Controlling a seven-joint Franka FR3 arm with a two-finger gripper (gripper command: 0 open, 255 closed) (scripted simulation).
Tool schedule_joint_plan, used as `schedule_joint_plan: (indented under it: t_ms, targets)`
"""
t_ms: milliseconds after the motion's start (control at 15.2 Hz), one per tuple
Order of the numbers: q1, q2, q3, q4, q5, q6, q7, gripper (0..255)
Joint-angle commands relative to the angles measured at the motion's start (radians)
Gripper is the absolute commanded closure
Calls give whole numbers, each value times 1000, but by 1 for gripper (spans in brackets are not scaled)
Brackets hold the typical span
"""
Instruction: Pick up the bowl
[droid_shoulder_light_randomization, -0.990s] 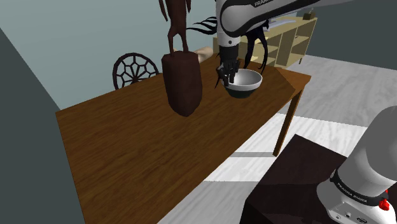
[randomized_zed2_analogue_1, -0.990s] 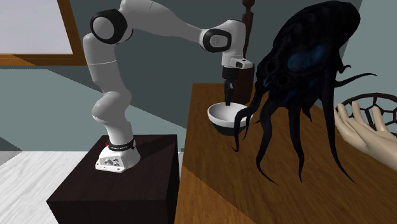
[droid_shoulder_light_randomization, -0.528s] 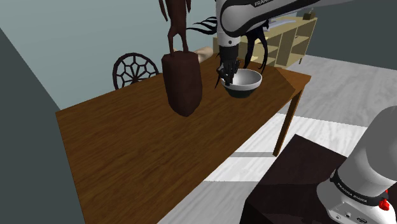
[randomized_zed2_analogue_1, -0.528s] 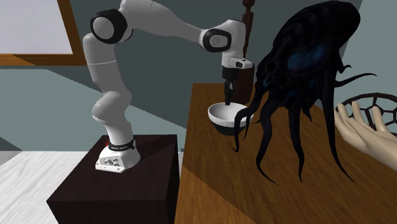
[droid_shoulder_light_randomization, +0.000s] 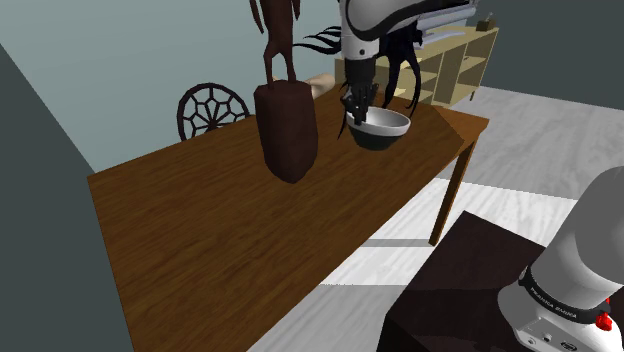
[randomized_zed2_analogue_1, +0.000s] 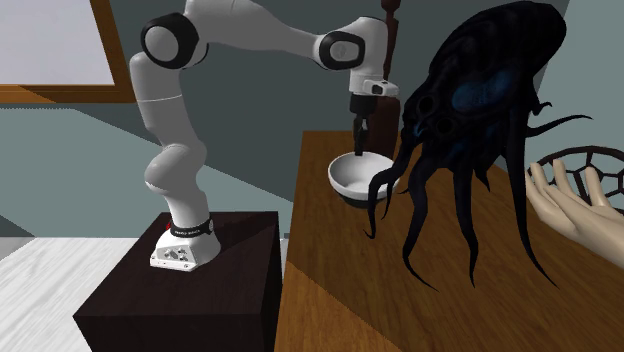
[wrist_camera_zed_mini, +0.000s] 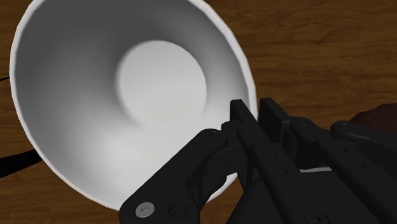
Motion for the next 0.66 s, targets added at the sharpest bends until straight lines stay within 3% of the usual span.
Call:
schedule_joint_plan:
  t_ms: [0, 594]
  targets:
    - [0, -3, 0, 25, 0, -28, -2, 255]
    - [0, 1, 0, 126, 1, -125, -5, 255]
